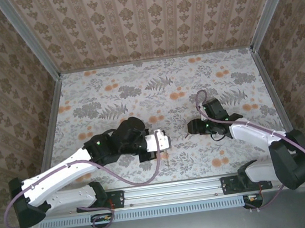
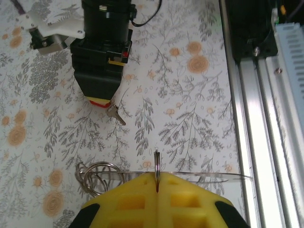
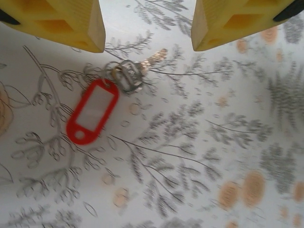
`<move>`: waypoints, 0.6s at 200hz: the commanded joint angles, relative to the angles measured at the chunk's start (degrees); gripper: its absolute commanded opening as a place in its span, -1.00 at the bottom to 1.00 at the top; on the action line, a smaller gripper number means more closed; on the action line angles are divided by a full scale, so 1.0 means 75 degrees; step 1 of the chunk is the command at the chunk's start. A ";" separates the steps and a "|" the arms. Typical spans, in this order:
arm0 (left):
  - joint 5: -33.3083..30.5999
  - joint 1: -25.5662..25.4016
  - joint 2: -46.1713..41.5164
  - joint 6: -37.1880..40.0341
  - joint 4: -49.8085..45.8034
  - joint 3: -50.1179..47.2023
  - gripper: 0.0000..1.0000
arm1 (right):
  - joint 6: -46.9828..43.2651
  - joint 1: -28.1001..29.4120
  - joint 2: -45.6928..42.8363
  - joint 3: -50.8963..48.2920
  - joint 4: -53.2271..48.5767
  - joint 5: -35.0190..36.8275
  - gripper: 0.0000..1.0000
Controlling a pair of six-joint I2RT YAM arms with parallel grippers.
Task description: Put the keys on the keyring
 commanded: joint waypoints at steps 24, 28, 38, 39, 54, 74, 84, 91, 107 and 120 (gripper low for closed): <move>0.1847 0.0631 -0.0446 -0.0720 0.0836 -0.0118 -1.00 | -0.0507 0.0230 -0.1684 -0.0453 0.0984 -0.0879 0.03; 0.1908 0.0666 -0.0452 -0.0748 0.0863 -0.0131 -1.00 | -0.0575 0.0274 -0.1818 -0.0466 0.1005 -0.0919 0.04; 0.2033 0.0714 -0.0468 -0.0801 0.0919 -0.0147 -1.00 | -0.0676 0.0396 -0.2166 -0.0559 0.1182 -0.1124 0.03; 0.2048 0.0722 -0.0469 -0.0803 0.0921 -0.0154 -1.00 | -0.0685 0.0411 -0.2217 -0.0566 0.1213 -0.1156 0.03; 0.2125 0.0772 -0.0521 -0.0863 0.0905 -0.0145 -1.00 | -0.0767 0.0696 -0.2949 -0.0814 0.1698 -0.1469 0.02; 0.2178 0.0803 -0.0683 -0.0887 0.0873 -0.0131 -1.00 | -0.1014 0.1159 -0.3905 -0.1121 0.2230 -0.1714 0.03; 0.2191 0.0822 -0.0751 -0.0887 0.0832 -0.0121 -1.00 | -0.1098 0.1317 -0.4206 -0.1241 0.2451 -0.1925 0.05; 0.2181 0.0824 -0.0794 -0.0878 0.0800 -0.0110 -1.00 | -0.1107 0.1379 -0.4301 -0.1269 0.2592 -0.2141 0.06; 0.2178 0.0859 -0.0842 -0.0859 0.0724 -0.0081 -1.00 | -0.1081 0.1493 -0.4237 -0.1169 0.2722 -0.2716 0.07; 0.2190 0.0886 -0.0878 -0.0863 0.0720 -0.0064 -1.00 | -0.1081 0.1696 -0.4042 -0.0976 0.2683 -0.2964 0.06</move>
